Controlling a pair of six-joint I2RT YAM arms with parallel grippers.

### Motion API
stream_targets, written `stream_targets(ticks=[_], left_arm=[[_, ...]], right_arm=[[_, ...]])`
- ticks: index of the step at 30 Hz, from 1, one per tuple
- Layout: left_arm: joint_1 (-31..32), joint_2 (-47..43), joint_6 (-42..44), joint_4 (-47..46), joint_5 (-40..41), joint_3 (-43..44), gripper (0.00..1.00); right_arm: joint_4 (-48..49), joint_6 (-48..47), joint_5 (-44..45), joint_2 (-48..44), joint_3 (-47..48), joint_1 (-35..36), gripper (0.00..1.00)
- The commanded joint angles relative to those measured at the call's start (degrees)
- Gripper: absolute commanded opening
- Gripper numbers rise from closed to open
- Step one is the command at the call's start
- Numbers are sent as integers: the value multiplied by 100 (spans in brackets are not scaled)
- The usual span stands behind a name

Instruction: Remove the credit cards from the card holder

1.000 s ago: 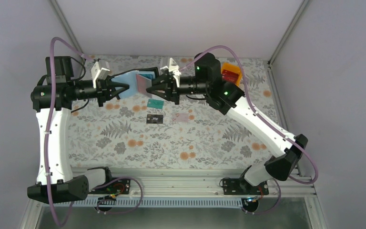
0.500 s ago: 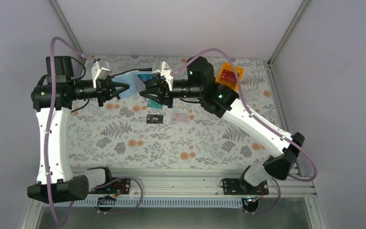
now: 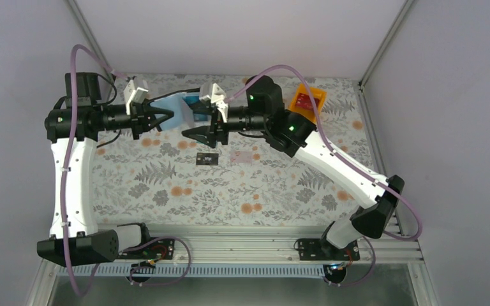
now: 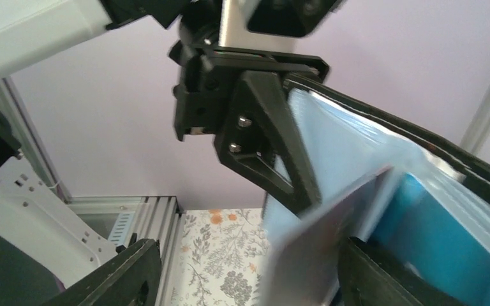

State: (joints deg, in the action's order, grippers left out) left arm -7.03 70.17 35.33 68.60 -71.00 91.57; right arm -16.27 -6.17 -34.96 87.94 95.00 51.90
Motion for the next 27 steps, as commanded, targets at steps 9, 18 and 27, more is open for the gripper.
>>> stream_targets(ticks=[9, 18, 27], left_arm=[[-22, 94, 134, -5, -210, 99, 2], [-22, 125, 448, 241, -395, 213, 2], [-27, -68, 381, 148, -378, 95, 2]], right_arm=[[-176, -372, 179, 236, 361, 318, 72], [-150, -97, 1135, 331, 403, 219, 48], [-480, 110, 804, 580, 815, 74, 67]])
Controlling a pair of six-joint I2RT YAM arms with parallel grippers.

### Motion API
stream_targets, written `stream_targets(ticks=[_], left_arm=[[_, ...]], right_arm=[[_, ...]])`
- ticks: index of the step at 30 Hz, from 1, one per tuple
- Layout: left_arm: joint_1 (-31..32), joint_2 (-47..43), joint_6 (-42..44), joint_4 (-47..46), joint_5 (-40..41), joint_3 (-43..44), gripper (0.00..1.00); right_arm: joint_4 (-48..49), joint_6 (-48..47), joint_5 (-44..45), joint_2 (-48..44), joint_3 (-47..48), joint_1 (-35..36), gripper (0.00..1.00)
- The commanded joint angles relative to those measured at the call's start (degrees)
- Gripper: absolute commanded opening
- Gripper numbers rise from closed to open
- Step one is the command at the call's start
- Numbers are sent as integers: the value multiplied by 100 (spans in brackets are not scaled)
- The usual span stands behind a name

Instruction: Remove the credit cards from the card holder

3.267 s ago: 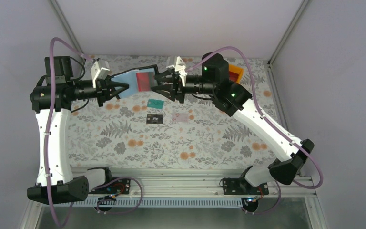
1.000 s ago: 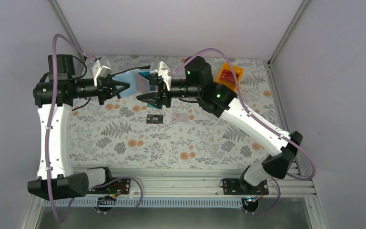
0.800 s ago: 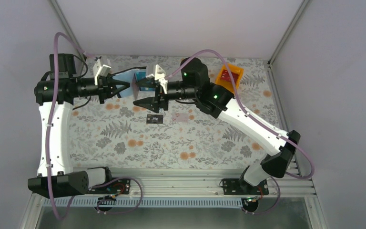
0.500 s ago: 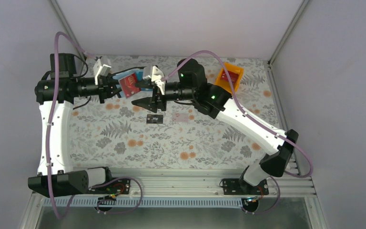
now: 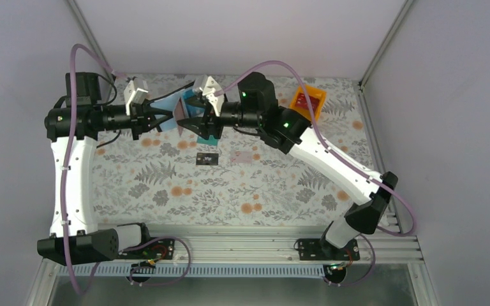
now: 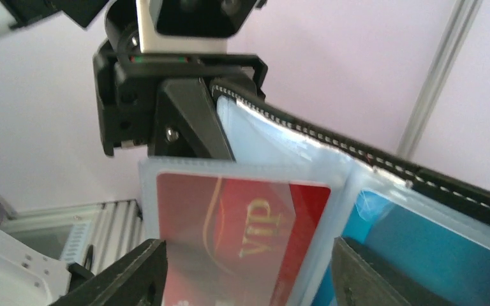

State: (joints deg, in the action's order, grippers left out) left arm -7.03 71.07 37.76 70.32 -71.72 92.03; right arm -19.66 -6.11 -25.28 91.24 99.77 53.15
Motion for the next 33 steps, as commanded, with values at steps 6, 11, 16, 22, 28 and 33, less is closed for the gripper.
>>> stream_targets(ticks=[6, 11, 16, 22, 28, 33], left_arm=[[-26, -100, 230, 35, -397, 132, 2], [-26, -90, 421, 191, -465, 204, 2], [-22, -36, 444, 178, -415, 251, 2], [-27, -18, 193, 1, -243, 335, 5], [-27, 4, -150, -192, -367, 423, 8], [-25, 114, -453, -388, -723, 481, 8]], right_arm=[[-139, -62, -726, 555, 541, -32, 73], [-178, -271, -1479, 518, 393, -29, 69], [-423, -338, -1579, 596, 433, -31, 70], [-239, -149, -1196, 448, 205, -32, 72], [645, 816, 111, 495, 111, -24, 63], [898, 1224, 843, 717, 237, -23, 60]])
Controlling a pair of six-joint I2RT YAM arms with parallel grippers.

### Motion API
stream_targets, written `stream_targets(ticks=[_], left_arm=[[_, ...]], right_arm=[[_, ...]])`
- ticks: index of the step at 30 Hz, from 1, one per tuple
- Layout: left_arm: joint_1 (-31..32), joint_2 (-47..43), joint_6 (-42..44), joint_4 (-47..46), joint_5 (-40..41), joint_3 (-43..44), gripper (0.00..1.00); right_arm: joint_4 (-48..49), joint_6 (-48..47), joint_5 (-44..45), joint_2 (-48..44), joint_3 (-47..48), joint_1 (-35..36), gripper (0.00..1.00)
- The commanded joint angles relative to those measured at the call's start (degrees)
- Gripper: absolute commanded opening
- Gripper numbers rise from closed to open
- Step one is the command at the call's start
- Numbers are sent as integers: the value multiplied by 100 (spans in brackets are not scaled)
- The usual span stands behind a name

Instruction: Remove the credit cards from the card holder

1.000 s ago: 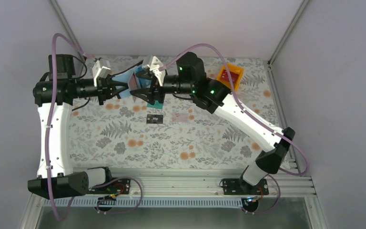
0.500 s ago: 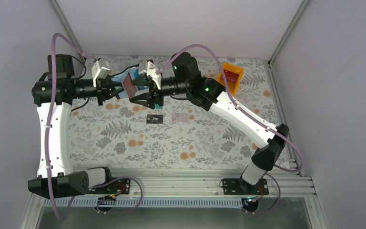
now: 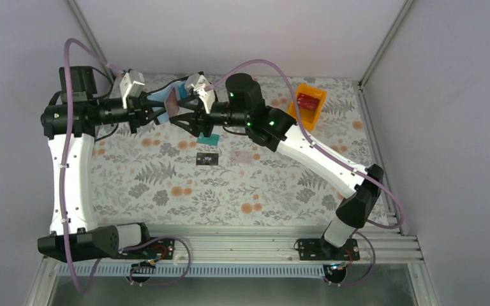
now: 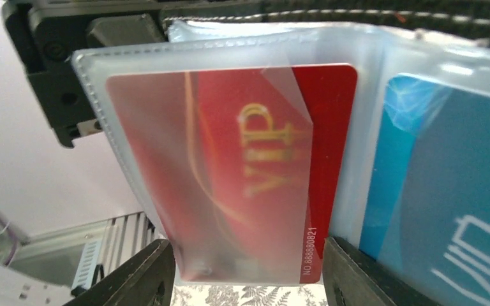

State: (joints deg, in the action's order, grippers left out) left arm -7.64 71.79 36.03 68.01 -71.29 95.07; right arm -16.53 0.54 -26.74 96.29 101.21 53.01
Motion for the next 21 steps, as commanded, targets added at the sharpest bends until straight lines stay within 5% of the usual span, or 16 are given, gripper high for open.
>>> stream_targets(ticks=[1, 8, 11, 16, 21], left_arm=[[38, 67, -303, -177, -859, 177, 8], [45, 166, 78, 93, -1501, 82, 17], [53, 88, 170, 103, -1645, -17, 20], [57, 19, -111, -193, -1432, -263, 3], [47, -6, -227, -289, -882, -383, 2]], right_arm=[[655, 593, 956, 209, 92, -10, 59], [600, 581, 626, 446, 470, -4, 54], [668, 511, 275, 454, 497, -6, 42], [744, 298, -234, 275, 384, -15, 28], [777, 11, -636, -51, 52, -43, 25]])
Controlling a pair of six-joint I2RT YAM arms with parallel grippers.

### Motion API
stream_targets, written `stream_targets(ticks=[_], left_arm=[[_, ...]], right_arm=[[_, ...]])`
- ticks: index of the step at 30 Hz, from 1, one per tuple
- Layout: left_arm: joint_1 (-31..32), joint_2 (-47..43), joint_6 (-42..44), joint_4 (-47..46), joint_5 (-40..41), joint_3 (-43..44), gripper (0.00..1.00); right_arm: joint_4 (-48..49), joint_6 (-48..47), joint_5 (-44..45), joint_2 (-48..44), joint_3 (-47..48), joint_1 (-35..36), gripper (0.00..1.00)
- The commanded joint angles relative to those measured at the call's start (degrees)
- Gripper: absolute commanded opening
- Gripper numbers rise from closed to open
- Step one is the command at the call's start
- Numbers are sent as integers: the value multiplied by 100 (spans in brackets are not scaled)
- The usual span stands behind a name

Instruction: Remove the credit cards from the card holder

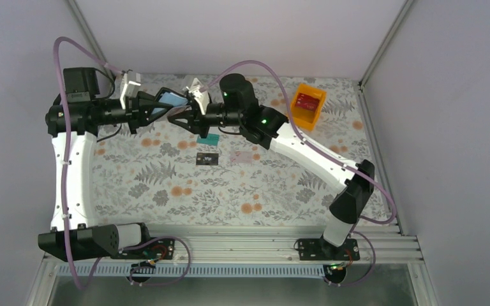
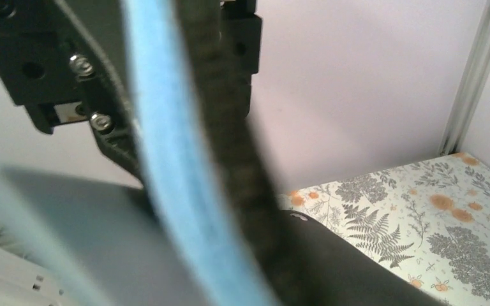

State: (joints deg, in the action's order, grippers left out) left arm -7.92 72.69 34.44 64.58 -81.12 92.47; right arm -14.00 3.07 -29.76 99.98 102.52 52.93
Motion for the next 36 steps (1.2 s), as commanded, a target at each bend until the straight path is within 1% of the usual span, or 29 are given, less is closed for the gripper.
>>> stream_targets(ticks=[1, 5, 8, 12, 14, 15, 18, 20, 21, 24, 25, 28, 31, 36], left_arm=[[78, -105, -53, 55, 127, -122, 2], [63, -99, -124, -20, 147, -107, 2], [63, -89, -175, -50, 143, -125, 2], [68, -122, -181, -63, 104, -172, 2], [65, -152, -156, -43, 69, -172, 2], [63, -164, -111, -15, 62, -159, 2], [64, -160, -54, 24, 62, -97, 2], [67, -134, -7, 94, 83, -3, 4], [64, -117, 62, 181, 144, 89, 9], [54, -71, 739, 666, 250, 459, 26], [56, -71, 925, 814, 185, 502, 33], [54, -66, 1364, 1147, -136, 466, 47], [54, -100, 1574, 1261, -186, 285, 55], [129, -68, 1631, 1291, -246, 132, 56]], right_arm=[[503, -305, -430, -563, -135, -49, 25], [421, -506, -939, -842, -308, -87, 26], [575, -425, -1201, -949, -460, -109, 24], [642, -227, -1138, -894, -434, -134, 16], [661, -115, -1127, -840, -418, -161, 7], [645, -86, -1159, -812, -398, -171, 4], [556, -39, -1304, -758, -358, -212, 4], [450, -33, -1207, -763, -331, -270, 4], [346, -62, -1133, -781, -311, -321, 4], [217, -80, -1105, -933, -392, -549, 4], [184, -102, -1132, -980, -428, -600, 4], [-167, -350, -1260, -988, -275, -635, 4], [-438, -576, -1230, -953, -118, -637, 4], [-636, -745, -1374, -813, 243, -643, 4]])
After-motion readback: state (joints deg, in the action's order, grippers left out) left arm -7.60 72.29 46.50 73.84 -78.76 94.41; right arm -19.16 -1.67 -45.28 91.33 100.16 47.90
